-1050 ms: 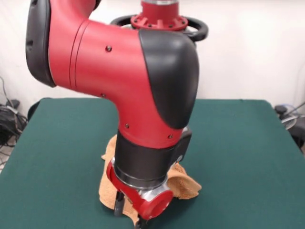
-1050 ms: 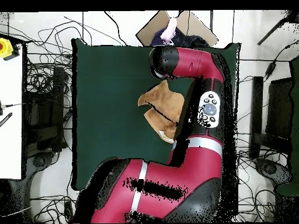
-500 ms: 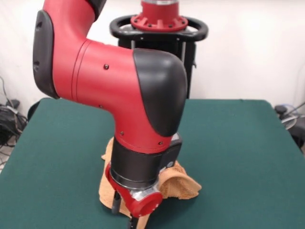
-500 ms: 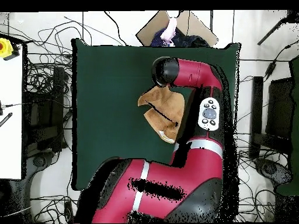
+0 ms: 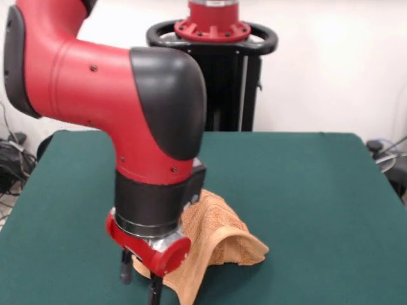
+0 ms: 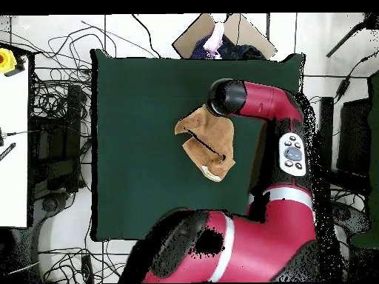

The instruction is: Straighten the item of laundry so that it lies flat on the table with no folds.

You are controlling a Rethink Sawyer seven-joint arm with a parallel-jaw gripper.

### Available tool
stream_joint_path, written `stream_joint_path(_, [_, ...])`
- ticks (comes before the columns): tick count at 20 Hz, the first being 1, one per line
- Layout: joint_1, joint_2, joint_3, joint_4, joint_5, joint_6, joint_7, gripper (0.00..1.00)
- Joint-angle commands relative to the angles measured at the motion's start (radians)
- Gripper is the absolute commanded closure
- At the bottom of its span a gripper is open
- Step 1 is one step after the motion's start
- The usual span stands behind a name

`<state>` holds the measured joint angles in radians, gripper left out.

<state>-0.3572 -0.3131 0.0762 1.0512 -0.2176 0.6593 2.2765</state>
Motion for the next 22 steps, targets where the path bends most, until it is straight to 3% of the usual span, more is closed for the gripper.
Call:
stream_joint_path(1, [-0.080,-0.092,0.285,0.207,-0.134,-0.075,-0.581,0.00])
stream_joint_path(8, [-0.215,-0.150,0.483,0.313,-0.275,-0.025,-1.123,0.00])
stream_joint_path(13, [-0.296,-0.126,0.610,0.327,-0.330,0.037,-1.520,0.00])
stream_joint_path(14, [-0.323,-0.115,0.660,0.328,-0.342,0.066,-1.664,0.00])
stream_joint_path(18, [-0.367,-0.076,0.717,0.300,-0.334,0.197,-1.949,0.00])
stream_joint_path(22, [-0.336,-0.053,0.626,0.235,-0.262,0.419,-1.940,0.00])
